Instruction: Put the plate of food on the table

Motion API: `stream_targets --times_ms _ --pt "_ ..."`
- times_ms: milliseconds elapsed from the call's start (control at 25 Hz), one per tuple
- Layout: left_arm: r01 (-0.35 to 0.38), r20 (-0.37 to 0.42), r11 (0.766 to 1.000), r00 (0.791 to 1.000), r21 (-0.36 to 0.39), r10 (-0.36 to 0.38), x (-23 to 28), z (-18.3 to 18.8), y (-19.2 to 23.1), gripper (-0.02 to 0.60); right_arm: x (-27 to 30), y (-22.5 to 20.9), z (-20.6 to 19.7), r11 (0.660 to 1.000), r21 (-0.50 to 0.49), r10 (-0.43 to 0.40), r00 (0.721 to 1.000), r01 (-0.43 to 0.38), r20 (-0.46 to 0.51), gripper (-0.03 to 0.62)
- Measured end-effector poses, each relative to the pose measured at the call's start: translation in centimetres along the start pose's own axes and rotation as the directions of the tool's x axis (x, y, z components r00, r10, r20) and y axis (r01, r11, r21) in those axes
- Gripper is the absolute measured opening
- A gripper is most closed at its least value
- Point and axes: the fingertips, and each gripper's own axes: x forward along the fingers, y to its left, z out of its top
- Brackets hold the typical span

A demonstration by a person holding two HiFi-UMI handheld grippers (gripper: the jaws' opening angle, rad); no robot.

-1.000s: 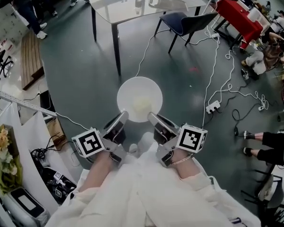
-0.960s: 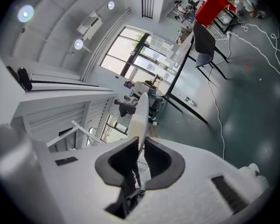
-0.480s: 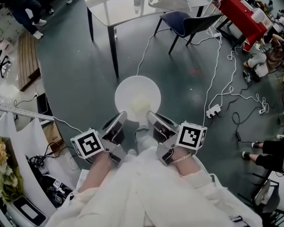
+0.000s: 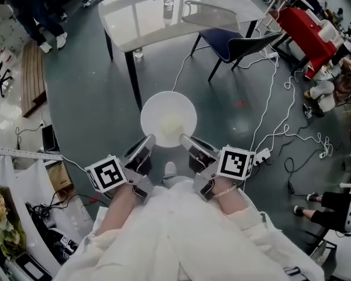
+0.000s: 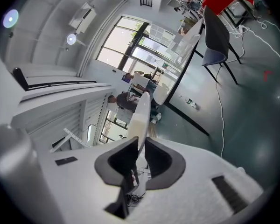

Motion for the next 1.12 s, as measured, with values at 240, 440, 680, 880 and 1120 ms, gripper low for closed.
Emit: stream_targets --times_ms 240,440,680,880,1120 --pt "-0.008 0.009 1.000 1.000 0.015 0.008 5.0 1.8 0.0 0.041 0.6 -2.8 4.6 1.000 -0.010 0.008 1.000 -0.008 -0.008 0.018" --pt "-0.038 -0.015 0.999 0.999 0.018 0.038 6.5 2.8 0.8 0.041 1.5 -3.7 6.1 1.000 0.011 0.004 1.000 -0.004 -0.009 0.018" --pt "-0.048 -0.025 0.999 0.999 0.005 0.048 8.7 4.6 2.1 0.041 3.3 -5.6 7.8 0.998 0.058 -0.011 1.000 0.012 -0.023 0.018" --pt "-0.064 -0.029 0.998 0.998 0.015 0.064 10.8 7.9 3.5 0.041 6.2 -6.3 10.8 1.000 0.025 -0.010 1.000 0.011 -0.027 0.018" --pt "-0.027 -0.032 1.000 0.999 -0.001 0.027 14.4 12.7 4.5 0.041 10.0 -7.5 15.2 0.999 0.031 -0.026 1.000 0.026 -0.014 0.018"
